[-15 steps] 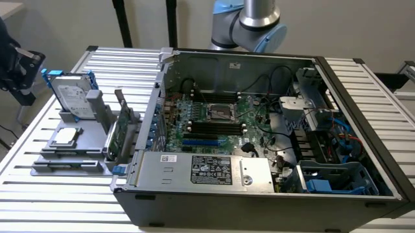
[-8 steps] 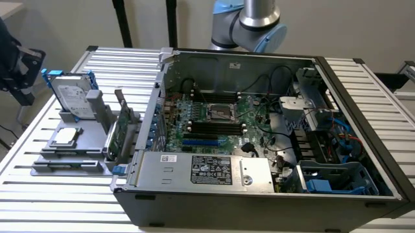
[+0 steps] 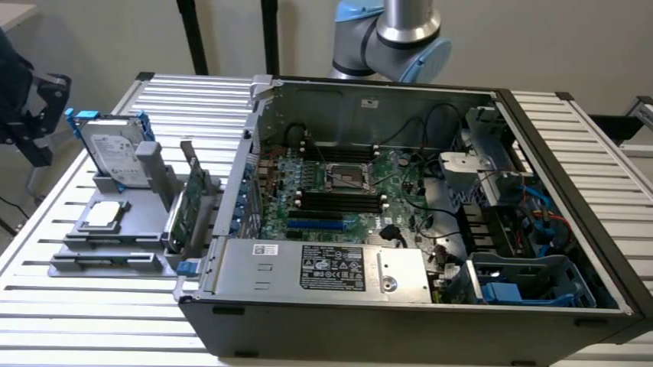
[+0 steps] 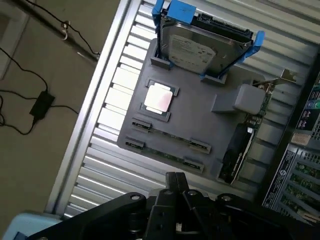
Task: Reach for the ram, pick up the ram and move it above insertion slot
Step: 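Pick up the ram and move it above insertion slot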
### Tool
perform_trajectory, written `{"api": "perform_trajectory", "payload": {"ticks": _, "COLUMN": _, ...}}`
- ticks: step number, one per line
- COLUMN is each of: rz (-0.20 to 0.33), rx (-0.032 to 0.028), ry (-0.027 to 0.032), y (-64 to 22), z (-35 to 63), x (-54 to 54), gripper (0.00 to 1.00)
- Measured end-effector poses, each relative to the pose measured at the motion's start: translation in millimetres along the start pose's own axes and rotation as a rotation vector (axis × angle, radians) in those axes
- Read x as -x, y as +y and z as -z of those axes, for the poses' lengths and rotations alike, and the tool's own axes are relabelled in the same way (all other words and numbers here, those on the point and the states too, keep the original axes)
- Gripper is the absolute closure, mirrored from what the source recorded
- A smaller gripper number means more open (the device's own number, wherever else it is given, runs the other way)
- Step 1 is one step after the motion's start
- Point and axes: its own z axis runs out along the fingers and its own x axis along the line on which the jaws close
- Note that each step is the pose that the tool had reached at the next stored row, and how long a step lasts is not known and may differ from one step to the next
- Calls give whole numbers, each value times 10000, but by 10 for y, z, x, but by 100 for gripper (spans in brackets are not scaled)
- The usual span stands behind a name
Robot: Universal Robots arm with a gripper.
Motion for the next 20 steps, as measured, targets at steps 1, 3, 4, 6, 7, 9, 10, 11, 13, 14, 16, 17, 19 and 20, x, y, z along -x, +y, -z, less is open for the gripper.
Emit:
{"api": "perform_trajectory", "payload": {"ticks": 1, "rz": 179, "rx": 0, "ry": 6, "y": 0, "z": 0, "x": 0, "gripper": 89}}
{"api": "perform_trajectory", "payload": {"ticks": 3, "rz": 538, "rx": -1, "ry": 20, "y": 0, "z": 0, "x": 0, "gripper": 89}}
{"api": "perform_trajectory", "payload": {"ticks": 4, "rz": 735, "rx": 0, "ry": 28, "y": 0, "z": 0, "x": 0, "gripper": 89}}
{"api": "perform_trajectory", "payload": {"ticks": 6, "rz": 1094, "rx": -1, "ry": 41, "y": 0, "z": 0, "x": 0, "gripper": 89}}
{"api": "perform_trajectory", "payload": {"ticks": 7, "rz": 1263, "rx": -1, "ry": 48, "y": 0, "z": 0, "x": 0, "gripper": 89}}
{"api": "perform_trajectory", "payload": {"ticks": 9, "rz": 1639, "rx": -1, "ry": 63, "y": 0, "z": 0, "x": 0, "gripper": 89}}
{"api": "perform_trajectory", "payload": {"ticks": 10, "rz": 1818, "rx": -1, "ry": 69, "y": 0, "z": 0, "x": 0, "gripper": 89}}
{"api": "perform_trajectory", "payload": {"ticks": 11, "rz": 1999, "rx": -2, "ry": 76, "y": 0, "z": 0, "x": 0, "gripper": 89}}
{"api": "perform_trajectory", "payload": {"ticks": 13, "rz": 2358, "rx": -2, "ry": 89, "y": 0, "z": 0, "x": 0, "gripper": 89}}
{"api": "perform_trajectory", "payload": {"ticks": 14, "rz": 2544, "rx": -2, "ry": 96, "y": 0, "z": -1, "x": 0, "gripper": 89}}
{"api": "perform_trajectory", "payload": {"ticks": 16, "rz": 2903, "rx": -2, "ry": 110, "y": 0, "z": 0, "x": 0, "gripper": 89}}
{"api": "perform_trajectory", "payload": {"ticks": 17, "rz": 3081, "rx": -2, "ry": 118, "y": 0, "z": 0, "x": 0, "gripper": 89}}
{"api": "perform_trajectory", "payload": {"ticks": 19, "rz": 3459, "rx": -3, "ry": 132, "y": 0, "z": 0, "x": 0, "gripper": 89}}
{"api": "perform_trajectory", "payload": {"ticks": 20, "rz": 3643, "rx": -4, "ry": 138, "y": 0, "z": 0, "x": 0, "gripper": 89}}
